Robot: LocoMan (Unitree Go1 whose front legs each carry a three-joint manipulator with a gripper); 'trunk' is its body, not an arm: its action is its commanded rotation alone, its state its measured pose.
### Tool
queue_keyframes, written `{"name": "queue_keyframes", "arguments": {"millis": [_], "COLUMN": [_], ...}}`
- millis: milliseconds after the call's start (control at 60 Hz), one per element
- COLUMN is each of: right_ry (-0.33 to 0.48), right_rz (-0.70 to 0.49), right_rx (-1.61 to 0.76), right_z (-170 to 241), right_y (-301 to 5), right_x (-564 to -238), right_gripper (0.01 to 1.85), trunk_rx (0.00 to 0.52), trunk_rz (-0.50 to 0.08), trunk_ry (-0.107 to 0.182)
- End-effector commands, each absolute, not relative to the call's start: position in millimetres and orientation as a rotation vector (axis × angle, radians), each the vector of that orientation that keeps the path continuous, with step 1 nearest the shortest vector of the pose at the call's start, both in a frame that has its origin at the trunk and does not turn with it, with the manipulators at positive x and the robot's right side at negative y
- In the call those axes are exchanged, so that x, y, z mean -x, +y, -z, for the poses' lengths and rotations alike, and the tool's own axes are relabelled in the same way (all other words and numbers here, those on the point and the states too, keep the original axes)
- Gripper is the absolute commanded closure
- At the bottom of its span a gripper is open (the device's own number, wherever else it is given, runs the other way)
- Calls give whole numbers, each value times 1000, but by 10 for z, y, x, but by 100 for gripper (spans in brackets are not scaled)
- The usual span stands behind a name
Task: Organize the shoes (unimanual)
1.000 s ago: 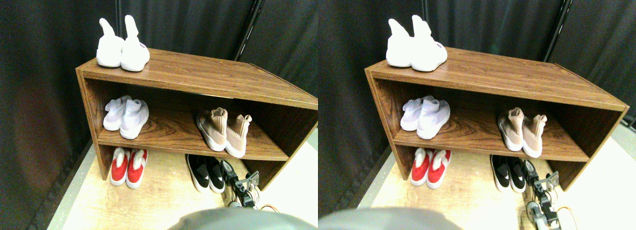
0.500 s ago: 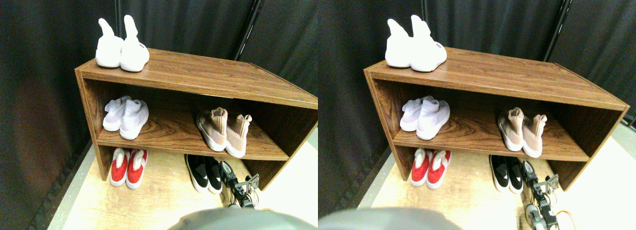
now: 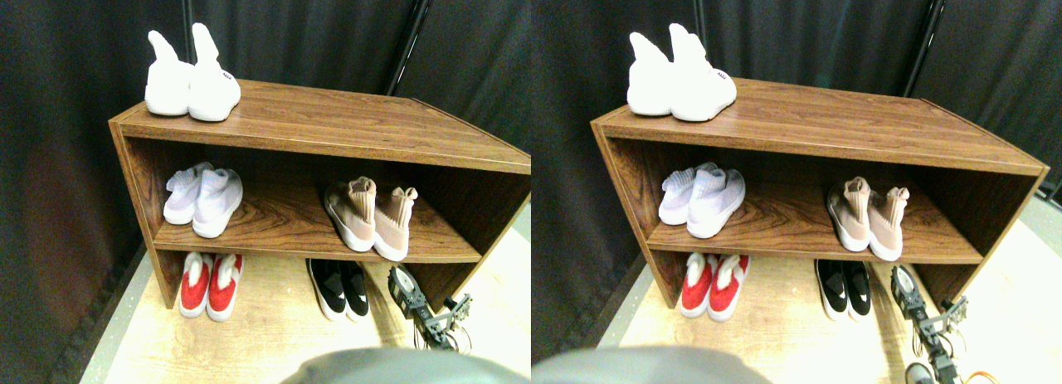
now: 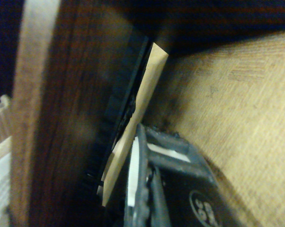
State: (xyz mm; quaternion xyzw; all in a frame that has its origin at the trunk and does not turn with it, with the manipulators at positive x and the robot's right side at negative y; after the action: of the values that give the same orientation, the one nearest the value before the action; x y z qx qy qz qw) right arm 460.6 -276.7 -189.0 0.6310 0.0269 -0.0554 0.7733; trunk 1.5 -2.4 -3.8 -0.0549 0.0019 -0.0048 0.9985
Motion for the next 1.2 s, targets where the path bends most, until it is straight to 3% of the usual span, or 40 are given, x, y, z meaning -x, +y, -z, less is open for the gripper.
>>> {"name": "queue_keyframes", "arguments": {"millis": [17,683,867,1200], "right_ry": [9,-52,-54,-41], "right_rz": [59,-197,-232,-273], "right_rx": [-1379,-1322,-1328,-1319], "right_z": [1742,1120,971,876], "right_y": [-2740,-2517,-2402,-2269], "right_x": [-4507,-3794,-3753,-3779], "right_gripper": [180,180,180,180], "trunk_rx": [116,93,92,106], "trunk_rz": [12,44,42,28], "trunk_ry": [-19,-105,-125,-132]}}
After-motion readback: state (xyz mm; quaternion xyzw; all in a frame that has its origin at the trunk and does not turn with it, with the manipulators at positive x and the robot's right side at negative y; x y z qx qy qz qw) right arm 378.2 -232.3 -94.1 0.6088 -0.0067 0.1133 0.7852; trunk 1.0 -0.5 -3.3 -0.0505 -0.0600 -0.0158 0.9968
